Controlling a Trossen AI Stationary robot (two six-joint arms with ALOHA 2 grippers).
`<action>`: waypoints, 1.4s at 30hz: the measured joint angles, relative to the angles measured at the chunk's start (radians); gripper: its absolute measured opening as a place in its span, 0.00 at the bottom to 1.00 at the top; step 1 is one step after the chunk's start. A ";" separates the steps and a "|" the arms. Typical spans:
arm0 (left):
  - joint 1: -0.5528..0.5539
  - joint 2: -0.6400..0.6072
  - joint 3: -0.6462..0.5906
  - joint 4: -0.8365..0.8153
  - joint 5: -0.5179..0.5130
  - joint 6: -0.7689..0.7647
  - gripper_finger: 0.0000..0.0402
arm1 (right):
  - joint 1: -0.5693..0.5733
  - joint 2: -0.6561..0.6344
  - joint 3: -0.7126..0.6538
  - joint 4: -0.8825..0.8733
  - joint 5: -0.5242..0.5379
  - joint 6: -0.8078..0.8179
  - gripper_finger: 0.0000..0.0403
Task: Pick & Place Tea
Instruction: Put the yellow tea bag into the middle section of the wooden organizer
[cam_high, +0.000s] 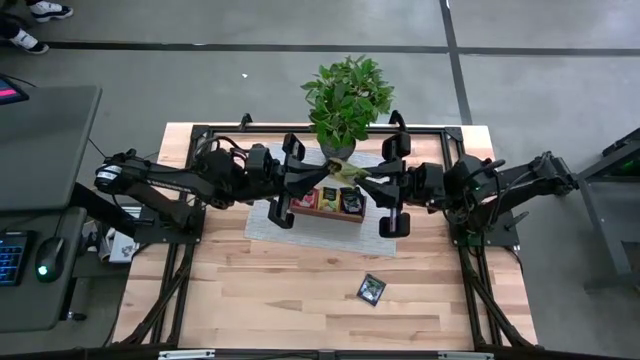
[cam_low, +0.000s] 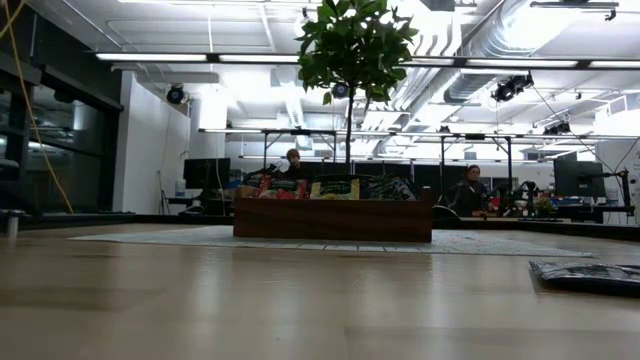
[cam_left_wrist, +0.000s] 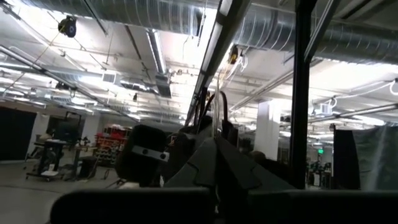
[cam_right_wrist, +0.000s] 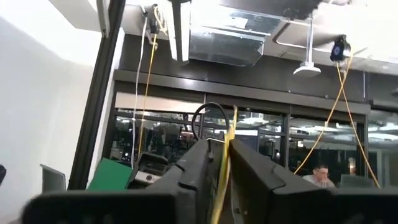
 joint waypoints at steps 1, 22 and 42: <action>0.000 0.000 0.000 -0.010 0.000 0.000 0.00 | 0.000 0.000 0.000 0.001 0.009 0.013 0.18; 0.101 -0.011 0.000 -0.586 0.106 0.019 0.00 | 0.148 -0.218 0.000 -0.059 0.318 -0.152 0.42; 0.222 0.182 -0.001 -1.168 0.134 0.122 0.00 | 0.315 -0.282 0.000 -0.411 0.869 -0.079 0.42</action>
